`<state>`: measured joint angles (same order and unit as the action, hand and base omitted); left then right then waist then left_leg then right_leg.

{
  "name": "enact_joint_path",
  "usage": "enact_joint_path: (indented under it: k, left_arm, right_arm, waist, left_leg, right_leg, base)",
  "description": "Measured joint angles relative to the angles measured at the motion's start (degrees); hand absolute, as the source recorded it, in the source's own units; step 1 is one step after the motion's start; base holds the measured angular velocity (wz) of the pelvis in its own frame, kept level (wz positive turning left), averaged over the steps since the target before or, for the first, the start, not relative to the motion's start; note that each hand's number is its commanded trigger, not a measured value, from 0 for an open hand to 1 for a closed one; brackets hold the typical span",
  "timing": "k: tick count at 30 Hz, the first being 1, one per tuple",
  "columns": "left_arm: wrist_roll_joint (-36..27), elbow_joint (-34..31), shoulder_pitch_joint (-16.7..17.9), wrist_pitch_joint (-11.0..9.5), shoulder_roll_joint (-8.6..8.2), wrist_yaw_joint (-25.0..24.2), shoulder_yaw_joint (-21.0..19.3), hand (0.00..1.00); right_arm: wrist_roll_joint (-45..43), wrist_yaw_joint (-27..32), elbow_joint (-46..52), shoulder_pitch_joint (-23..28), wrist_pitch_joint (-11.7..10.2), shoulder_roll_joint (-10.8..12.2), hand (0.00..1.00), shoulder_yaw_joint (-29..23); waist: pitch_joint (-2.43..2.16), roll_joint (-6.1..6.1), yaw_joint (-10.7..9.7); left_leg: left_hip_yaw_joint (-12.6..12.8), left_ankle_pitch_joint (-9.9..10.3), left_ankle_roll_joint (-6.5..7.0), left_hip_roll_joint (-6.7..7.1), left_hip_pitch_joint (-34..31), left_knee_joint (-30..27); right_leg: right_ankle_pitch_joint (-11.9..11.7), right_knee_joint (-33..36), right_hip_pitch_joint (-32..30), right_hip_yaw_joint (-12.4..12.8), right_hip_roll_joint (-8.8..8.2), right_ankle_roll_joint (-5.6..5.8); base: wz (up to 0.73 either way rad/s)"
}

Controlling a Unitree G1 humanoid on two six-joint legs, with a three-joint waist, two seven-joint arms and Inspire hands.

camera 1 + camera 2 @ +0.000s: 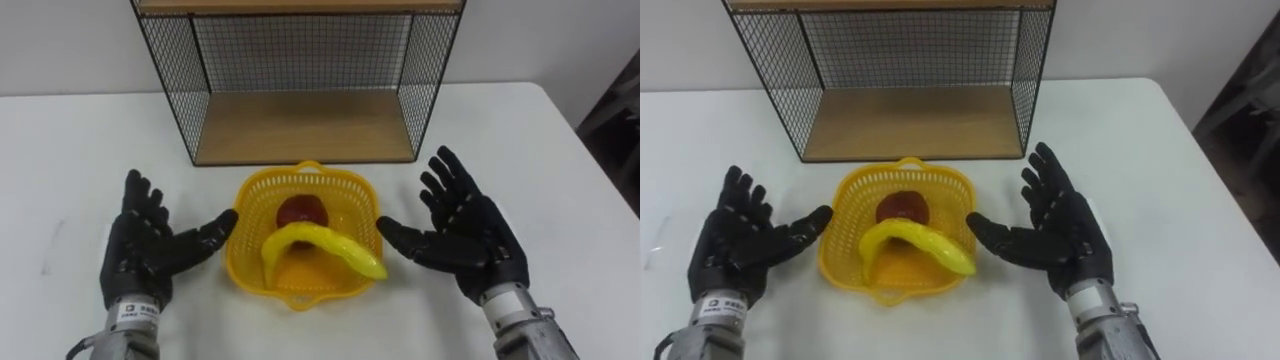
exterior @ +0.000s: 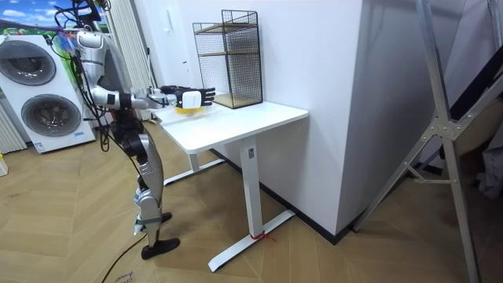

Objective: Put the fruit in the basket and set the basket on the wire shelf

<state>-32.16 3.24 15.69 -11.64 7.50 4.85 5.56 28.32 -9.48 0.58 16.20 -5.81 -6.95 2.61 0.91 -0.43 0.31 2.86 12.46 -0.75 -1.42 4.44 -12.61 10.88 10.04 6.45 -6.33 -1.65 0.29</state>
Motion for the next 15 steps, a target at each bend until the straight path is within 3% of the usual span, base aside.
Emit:
enact_joint_path:
  k: [8,15]
  left_arm:
    - [-9.08,0.0,0.05,0.03,-0.02,-5.42,2.37,0.0]
    - [-9.96,0.18,0.07,0.99,-0.12,-8.66,2.39,0.0]
  right_arm:
    - [7.92,-2.05,-2.18,-0.56,-0.08,0.02,0.0,1.76]
    - [8.43,-5.04,-3.94,-0.64,-0.35,1.16,0.0,1.92]
  waist:
    - [-0.11,0.35,0.01]
    - [-0.15,-0.35,0.0]
  left_leg:
    - [1.03,-0.01,0.0,-0.18,0.05,0.41]
    - [1.16,-0.01,0.01,-0.2,0.06,0.43]
  right_leg:
    - [0.0,0.7,-0.5,0.95,0.13,0.0]
    - [0.0,0.71,-0.66,1.02,0.13,0.0]
  base:
    - [-0.06]
    - [-0.01]
